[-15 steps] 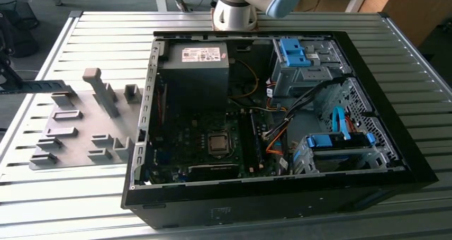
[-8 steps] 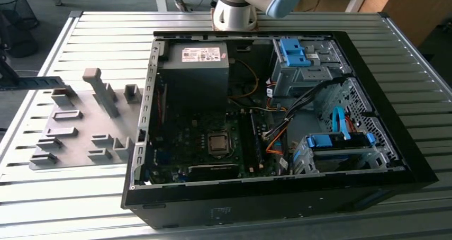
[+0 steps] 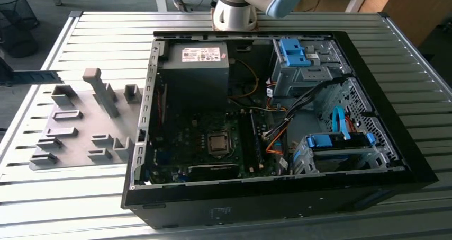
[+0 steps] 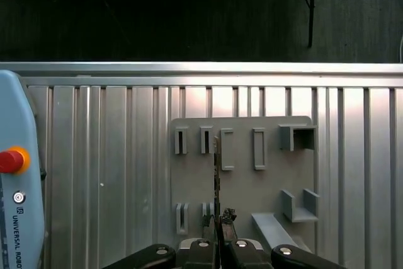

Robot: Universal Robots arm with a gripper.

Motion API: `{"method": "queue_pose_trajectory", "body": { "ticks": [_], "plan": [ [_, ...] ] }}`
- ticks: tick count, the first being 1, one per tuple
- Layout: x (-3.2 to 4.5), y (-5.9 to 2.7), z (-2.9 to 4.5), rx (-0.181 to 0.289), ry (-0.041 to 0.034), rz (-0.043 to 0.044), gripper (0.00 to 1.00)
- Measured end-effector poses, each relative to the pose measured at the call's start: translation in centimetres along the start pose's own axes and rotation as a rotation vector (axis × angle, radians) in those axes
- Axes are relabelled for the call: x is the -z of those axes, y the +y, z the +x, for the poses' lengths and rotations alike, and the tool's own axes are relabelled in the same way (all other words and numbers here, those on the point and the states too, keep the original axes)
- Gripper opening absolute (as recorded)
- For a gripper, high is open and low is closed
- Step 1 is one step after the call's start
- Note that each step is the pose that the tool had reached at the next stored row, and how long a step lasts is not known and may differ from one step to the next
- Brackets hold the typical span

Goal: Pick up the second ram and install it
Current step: 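Pick up the second ram and move it above second insertion slot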

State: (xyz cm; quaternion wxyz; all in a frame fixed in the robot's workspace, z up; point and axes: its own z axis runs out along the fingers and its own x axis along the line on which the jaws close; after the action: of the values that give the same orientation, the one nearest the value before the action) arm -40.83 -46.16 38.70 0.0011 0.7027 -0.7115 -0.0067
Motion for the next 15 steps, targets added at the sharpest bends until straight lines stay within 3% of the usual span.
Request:
{"method": "queue_pose_trajectory", "body": {
  "ticks": [15],
  "plan": [
    [2.37,0.05,-0.02,0.000,-0.0001,0.0001,0.14]
  ]
}}
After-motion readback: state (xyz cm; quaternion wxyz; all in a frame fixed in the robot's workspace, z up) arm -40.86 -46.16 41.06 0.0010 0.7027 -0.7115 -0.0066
